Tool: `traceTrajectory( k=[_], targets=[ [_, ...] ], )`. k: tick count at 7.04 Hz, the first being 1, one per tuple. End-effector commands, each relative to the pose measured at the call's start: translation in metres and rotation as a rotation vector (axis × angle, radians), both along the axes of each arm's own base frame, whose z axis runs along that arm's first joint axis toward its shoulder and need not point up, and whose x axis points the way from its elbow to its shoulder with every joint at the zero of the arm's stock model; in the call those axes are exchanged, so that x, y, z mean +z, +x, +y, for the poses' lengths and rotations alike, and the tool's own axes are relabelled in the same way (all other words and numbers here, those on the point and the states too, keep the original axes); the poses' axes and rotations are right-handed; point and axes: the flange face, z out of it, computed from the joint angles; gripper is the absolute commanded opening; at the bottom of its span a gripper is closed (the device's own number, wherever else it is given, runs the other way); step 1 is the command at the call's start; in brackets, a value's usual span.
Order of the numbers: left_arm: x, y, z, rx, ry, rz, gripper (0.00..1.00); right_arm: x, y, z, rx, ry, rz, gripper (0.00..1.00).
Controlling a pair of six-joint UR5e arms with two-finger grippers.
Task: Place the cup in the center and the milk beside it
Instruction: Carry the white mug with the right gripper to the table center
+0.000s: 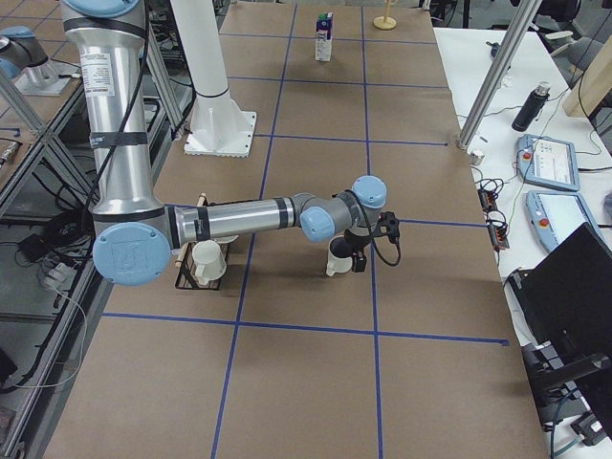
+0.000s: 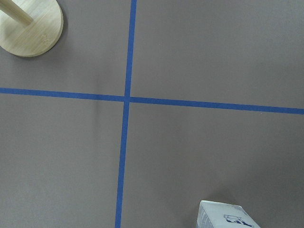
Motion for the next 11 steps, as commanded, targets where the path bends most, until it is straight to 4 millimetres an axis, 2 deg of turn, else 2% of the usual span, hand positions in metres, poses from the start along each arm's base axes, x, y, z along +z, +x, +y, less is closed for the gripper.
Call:
traceTrajectory(
  k=[1,2,3,5,7,8,9,10,11],
  targets=[
    [-0.001,0.000,0.000,0.000,0.002,0.000,0.98,0.002,-0.009,0.003,-0.013,-0.005,0.005,0.72],
    [0.000,0.000,0.000,0.000,0.000,0.000,0.98,0.003,-0.009,0.003,-0.012,-0.008,0.005,0.10],
    [0.000,0.000,0.000,0.000,0.002,0.000,0.98,0.004,-0.009,0.003,-0.015,-0.006,0.006,0.00],
    [0.002,0.000,0.000,0.000,-0.003,0.000,0.98,-0.012,-0.010,0.002,-0.011,0.010,-0.012,0.00],
    [-0.001,0.000,0.001,-0.001,0.002,0.002,0.98,-0.065,-0.012,0.001,0.026,0.044,-0.050,0.00],
    [0.001,0.000,0.001,-0.001,-0.001,0.002,0.98,-0.117,-0.056,-0.013,0.073,0.009,-0.094,0.00],
    [0.000,0.000,0.002,-0.001,0.000,0.003,0.98,-0.178,-0.113,-0.020,0.123,-0.055,-0.146,0.00],
    [0.000,0.000,0.003,0.002,0.002,0.003,0.98,-0.229,-0.177,-0.014,0.155,-0.092,-0.163,0.00],
    [-0.003,0.000,0.004,0.001,0.012,0.004,0.98,-0.292,-0.232,-0.009,0.210,-0.112,-0.150,0.00]
  ],
)
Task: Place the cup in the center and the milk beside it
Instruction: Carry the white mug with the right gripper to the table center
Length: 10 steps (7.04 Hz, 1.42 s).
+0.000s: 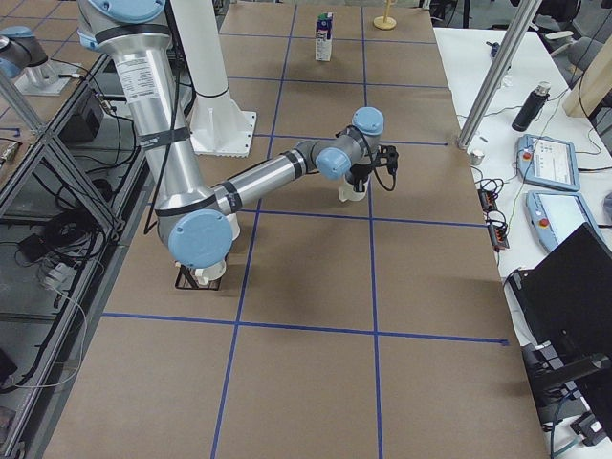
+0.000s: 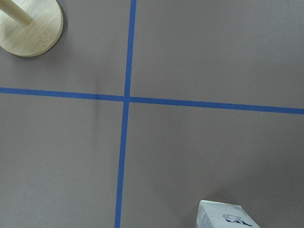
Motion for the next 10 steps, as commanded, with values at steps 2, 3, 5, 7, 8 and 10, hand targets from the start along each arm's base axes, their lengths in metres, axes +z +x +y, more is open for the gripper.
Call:
traceTrajectory(
  k=[2,3,5,7,8,10],
  targets=[
    [-0.005,0.000,0.001,-0.003,0.011,-0.003,0.98,-0.166,-0.143,0.016,0.119,-0.125,0.002,0.00],
    [-0.006,0.000,0.001,-0.001,0.017,-0.004,0.98,-0.182,-0.175,0.015,0.158,-0.168,0.012,0.00],
    [-0.004,-0.001,0.001,-0.005,0.015,-0.007,0.98,-0.179,-0.211,-0.013,0.187,-0.156,0.052,0.00],
    [-0.003,0.000,0.001,-0.005,0.011,-0.006,0.98,-0.174,-0.222,-0.020,0.198,-0.147,0.052,0.00],
    [-0.003,0.000,0.001,-0.006,0.010,-0.006,0.98,-0.175,-0.223,-0.020,0.198,-0.147,0.051,0.00],
    [-0.003,-0.001,0.001,-0.008,0.008,-0.006,0.98,-0.172,-0.230,-0.013,0.186,-0.150,0.056,0.00]
  ],
)
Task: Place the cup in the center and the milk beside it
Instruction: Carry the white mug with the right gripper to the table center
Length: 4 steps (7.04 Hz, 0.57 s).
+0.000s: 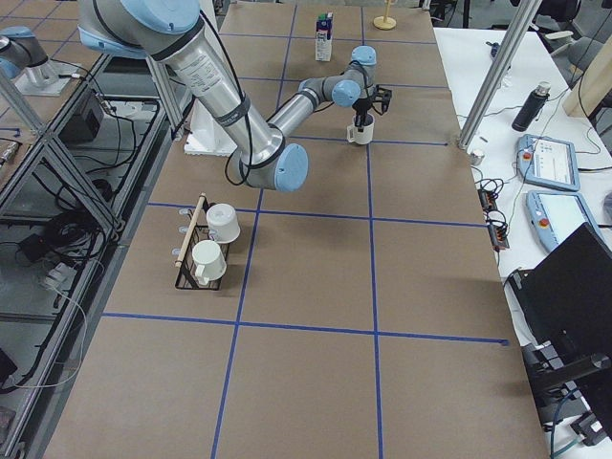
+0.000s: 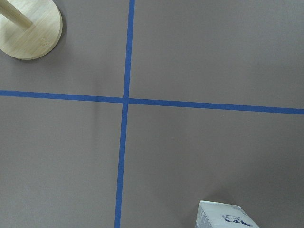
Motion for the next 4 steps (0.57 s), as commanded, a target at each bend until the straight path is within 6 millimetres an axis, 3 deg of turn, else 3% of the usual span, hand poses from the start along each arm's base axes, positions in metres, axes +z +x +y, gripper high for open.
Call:
traceTrajectory(
  k=[1,4],
  targets=[
    [0.0002,-0.0006,-0.0003,-0.002,-0.001,0.000,0.98,0.0018,-0.0047,0.0040,-0.007,-0.002,0.002,0.00],
    [0.0001,-0.0005,-0.0002,-0.003,-0.002,0.002,0.98,0.0029,-0.0088,0.0082,-0.016,-0.002,0.003,0.00]
  ],
)
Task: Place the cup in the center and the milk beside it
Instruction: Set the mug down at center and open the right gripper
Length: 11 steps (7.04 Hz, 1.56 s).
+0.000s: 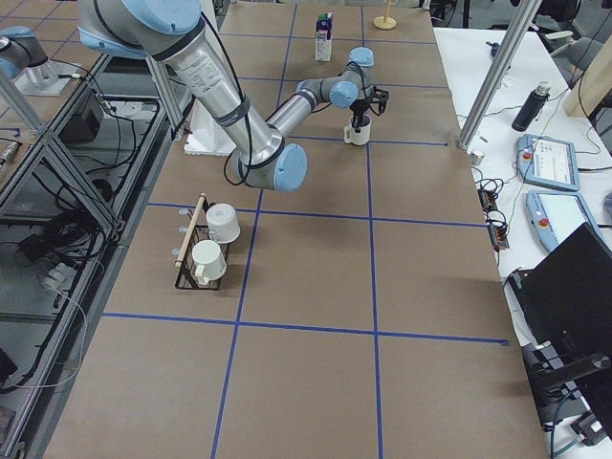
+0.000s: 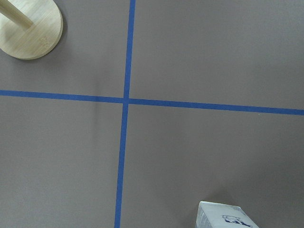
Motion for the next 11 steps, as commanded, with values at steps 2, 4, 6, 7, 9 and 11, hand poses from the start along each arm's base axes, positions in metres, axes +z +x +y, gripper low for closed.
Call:
traceTrajectory(
  k=[2,4,6,7,9,11],
  targets=[
    [0.000,0.001,0.000,0.001,-0.002,0.004,0.98,0.002,-0.003,0.001,-0.004,-0.001,0.004,0.00],
    [-0.001,0.001,0.000,0.001,0.001,0.006,0.98,0.000,-0.003,0.002,-0.011,0.006,0.002,1.00],
    [-0.008,0.000,0.000,0.000,0.027,0.013,0.98,-0.019,0.007,-0.003,0.002,0.024,-0.041,1.00],
    [-0.018,0.003,-0.002,-0.056,-0.017,0.048,0.98,-0.021,0.054,-0.021,0.006,0.002,-0.087,1.00],
    [-0.042,0.027,0.003,-0.095,-0.040,0.073,0.98,0.046,0.153,-0.012,0.000,0.026,-0.100,1.00],
    [-0.052,0.044,0.027,-0.157,-0.103,0.098,0.98,0.086,0.177,-0.009,-0.019,0.051,-0.062,1.00]
  ],
)
